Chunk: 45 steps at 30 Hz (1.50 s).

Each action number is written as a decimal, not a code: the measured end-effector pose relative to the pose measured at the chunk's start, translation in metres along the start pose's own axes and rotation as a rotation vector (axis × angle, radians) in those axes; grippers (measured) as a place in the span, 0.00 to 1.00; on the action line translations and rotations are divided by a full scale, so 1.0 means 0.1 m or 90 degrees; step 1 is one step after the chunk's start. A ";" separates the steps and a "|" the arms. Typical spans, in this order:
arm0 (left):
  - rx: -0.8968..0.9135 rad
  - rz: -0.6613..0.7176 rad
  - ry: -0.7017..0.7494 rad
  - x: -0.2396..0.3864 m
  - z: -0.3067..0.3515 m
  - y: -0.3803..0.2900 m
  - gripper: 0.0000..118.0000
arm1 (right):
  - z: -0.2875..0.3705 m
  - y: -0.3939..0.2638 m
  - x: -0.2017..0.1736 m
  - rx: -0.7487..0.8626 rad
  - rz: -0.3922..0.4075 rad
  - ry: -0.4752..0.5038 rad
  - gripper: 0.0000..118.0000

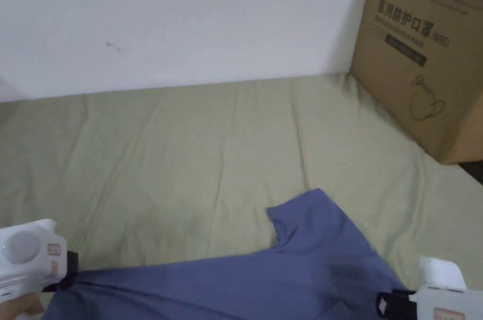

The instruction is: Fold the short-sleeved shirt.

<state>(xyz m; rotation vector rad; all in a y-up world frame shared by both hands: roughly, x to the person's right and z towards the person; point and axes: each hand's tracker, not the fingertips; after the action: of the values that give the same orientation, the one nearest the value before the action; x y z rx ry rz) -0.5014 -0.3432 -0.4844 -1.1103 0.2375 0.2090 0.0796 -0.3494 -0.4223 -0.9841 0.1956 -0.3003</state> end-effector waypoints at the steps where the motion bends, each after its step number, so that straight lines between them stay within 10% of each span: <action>1: 0.004 -0.008 -0.007 0.01 0.06 0.00 0.01 | -0.04 0.18 0.00 0.004 0.013 0.014 0.02; 2: 0.010 -0.011 -0.009 0.01 0.11 0.00 0.01 | -0.09 0.35 0.00 -0.008 0.025 0.021 0.14; 4: 0.022 -0.012 -0.014 0.02 0.22 0.00 0.01 | -0.29 0.71 0.00 -0.020 0.037 0.011 0.70; 8: 0.046 -0.025 -0.023 0.05 0.36 0.00 0.01 | -0.86 1.19 0.03 -0.112 0.034 -0.045 0.73; 14: 0.051 -0.031 -0.022 0.01 0.40 -0.04 0.01 | -1.26 1.21 -0.01 -0.180 0.052 -0.119 0.67; 17: 0.048 -0.035 -0.017 0.02 0.38 -0.03 0.01 | -1.18 1.17 -0.22 -0.179 0.169 -0.158 0.30; 18: 0.047 -0.036 -0.017 0.04 0.41 -0.03 0.01 | -1.18 1.17 -0.25 -0.183 0.153 -0.151 0.03; 19: 0.048 -0.036 -0.017 0.04 0.43 -0.03 0.01 | -1.18 1.16 -0.27 -0.186 0.143 -0.146 0.01; 28: 0.117 -0.050 -0.026 0.05 1.17 0.04 0.01 | -0.23 1.44 -0.21 -0.071 -0.002 -0.013 0.01; 45: 0.392 -0.060 0.017 0.12 3.70 0.61 0.01 | 2.41 2.38 -1.14 0.208 0.051 0.056 0.01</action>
<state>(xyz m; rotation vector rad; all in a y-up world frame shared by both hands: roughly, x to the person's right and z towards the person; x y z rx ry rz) -0.4757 0.0170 -0.3835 -0.5105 0.2499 0.0292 0.0820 0.0018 -0.4886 -0.6394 0.2566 -0.2923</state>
